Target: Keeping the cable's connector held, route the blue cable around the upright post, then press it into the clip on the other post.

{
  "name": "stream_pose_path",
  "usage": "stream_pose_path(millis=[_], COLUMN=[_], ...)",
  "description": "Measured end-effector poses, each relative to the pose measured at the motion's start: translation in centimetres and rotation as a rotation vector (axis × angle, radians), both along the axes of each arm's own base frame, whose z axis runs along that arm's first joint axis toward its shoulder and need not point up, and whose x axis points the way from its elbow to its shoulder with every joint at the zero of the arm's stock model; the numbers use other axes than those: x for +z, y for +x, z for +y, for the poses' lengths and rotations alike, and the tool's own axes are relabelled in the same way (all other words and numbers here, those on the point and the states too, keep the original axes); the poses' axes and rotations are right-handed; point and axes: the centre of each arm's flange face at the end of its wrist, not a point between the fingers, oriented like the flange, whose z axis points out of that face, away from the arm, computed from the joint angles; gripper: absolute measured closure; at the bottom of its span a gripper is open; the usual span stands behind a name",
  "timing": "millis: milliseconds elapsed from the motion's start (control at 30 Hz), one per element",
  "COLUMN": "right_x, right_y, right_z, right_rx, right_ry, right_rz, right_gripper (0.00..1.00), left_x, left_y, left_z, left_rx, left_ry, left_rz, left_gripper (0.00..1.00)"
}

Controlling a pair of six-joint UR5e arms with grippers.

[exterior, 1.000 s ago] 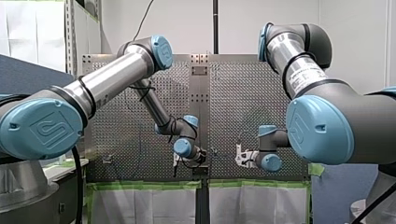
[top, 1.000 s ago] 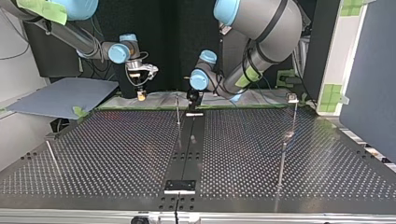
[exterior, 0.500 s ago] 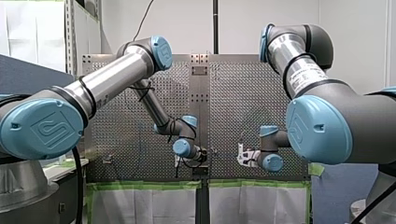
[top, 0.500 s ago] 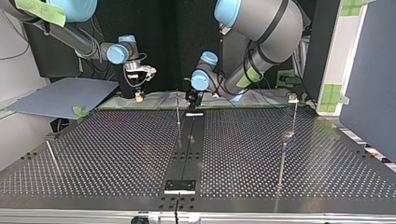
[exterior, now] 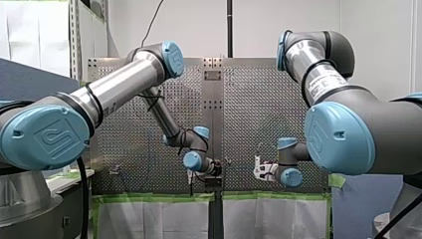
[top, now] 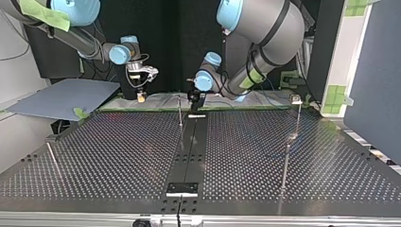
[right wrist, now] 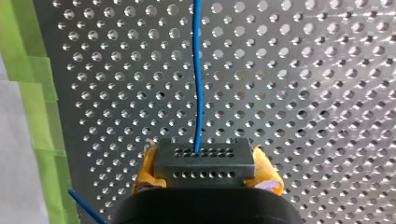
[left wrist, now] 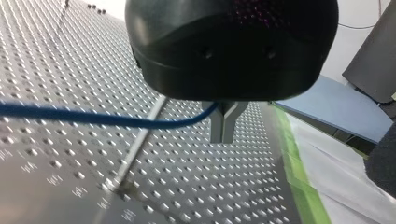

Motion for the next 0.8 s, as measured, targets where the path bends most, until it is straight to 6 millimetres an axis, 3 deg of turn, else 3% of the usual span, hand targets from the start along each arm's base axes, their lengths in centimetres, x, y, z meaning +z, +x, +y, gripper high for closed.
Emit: stream_pose_path(millis=[233, 800], right_x=[-0.8, 0.1], right_y=[-0.1, 0.3], right_z=[-0.3, -2.0], right_rx=[-0.004, -0.008], right_ry=[0.018, 0.015], right_rz=[0.009, 0.020], right_gripper=[1.00, 1.00], left_x=[-0.7, -0.6], left_y=[0.1, 0.8], left_z=[0.4, 1.1], left_rx=[-0.002, -0.030], left_ry=[-0.016, 0.026], left_rz=[0.016, 0.012], left_gripper=[1.00, 1.00])
